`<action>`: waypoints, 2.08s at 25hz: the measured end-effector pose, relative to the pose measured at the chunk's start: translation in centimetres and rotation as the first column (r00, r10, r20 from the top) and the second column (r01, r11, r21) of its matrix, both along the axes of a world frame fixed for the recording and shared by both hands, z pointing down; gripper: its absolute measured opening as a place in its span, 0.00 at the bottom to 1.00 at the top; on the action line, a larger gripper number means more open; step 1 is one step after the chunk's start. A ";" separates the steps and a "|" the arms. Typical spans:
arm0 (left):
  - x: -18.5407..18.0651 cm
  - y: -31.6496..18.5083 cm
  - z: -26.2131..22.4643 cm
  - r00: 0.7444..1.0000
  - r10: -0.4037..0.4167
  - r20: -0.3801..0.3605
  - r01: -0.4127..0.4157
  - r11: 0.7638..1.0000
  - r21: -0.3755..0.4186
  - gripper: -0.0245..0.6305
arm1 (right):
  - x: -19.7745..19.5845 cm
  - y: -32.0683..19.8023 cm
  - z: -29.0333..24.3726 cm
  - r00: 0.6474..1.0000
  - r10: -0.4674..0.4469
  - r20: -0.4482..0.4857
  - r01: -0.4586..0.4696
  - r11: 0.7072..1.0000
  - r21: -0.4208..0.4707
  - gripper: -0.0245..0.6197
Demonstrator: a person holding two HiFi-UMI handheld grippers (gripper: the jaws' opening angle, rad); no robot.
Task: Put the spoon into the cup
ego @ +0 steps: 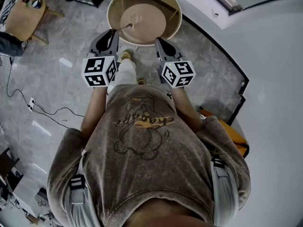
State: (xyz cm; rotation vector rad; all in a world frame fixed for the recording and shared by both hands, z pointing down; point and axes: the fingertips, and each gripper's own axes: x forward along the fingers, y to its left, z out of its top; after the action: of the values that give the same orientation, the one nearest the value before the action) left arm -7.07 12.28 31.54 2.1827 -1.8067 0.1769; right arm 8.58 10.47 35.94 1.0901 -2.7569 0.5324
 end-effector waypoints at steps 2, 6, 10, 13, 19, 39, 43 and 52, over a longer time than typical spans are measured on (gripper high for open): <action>-0.1 -0.9 0.3 1.000 0.008 0.001 -0.008 1.000 -0.005 0.13 | -0.1 -0.8 0.2 1.000 0.009 -0.002 -0.009 1.000 -0.005 0.07; -0.5 -3.0 0.9 1.000 0.026 0.004 -0.025 0.999 -0.019 0.13 | -0.6 -2.7 0.7 1.000 0.020 -0.009 -0.020 1.000 -0.020 0.07; -0.9 -5.1 1.4 0.999 0.037 -0.001 -0.037 0.999 -0.034 0.13 | -1.3 -4.6 1.1 1.000 0.019 -0.015 -0.020 0.999 -0.030 0.07; -1.3 -7.0 1.8 0.999 0.049 -0.005 -0.049 0.998 -0.047 0.13 | -2.0 -6.4 1.5 1.000 0.019 -0.020 -0.020 0.999 -0.041 0.07; -2.3 -10.8 2.3 0.997 0.074 -0.011 -0.074 0.995 -0.067 0.13 | -3.5 -9.9 2.1 0.999 0.021 -0.027 -0.023 0.998 -0.061 0.07; -5.6 -21.7 1.8 0.979 0.203 -0.034 -0.205 0.977 -0.064 0.13 | -7.4 -19.6 0.2 0.989 0.139 -0.043 -0.141 0.989 -0.039 0.07; -5.5 -23.7 1.8 0.970 0.240 -0.026 -0.241 0.969 -0.057 0.13 | -7.5 -21.4 0.2 0.985 0.170 -0.039 -0.171 0.985 -0.033 0.07; -5.6 -26.3 0.9 0.968 0.249 -0.019 -0.250 0.967 -0.051 0.13 | -7.2 -23.7 -0.3 0.980 0.197 -0.030 -0.198 0.980 -0.033 0.07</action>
State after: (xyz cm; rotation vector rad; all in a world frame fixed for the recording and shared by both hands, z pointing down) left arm -12.64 -14.07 32.41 2.3617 -1.4971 0.2623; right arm 1.40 -13.20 35.66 1.3604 -2.6213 0.5838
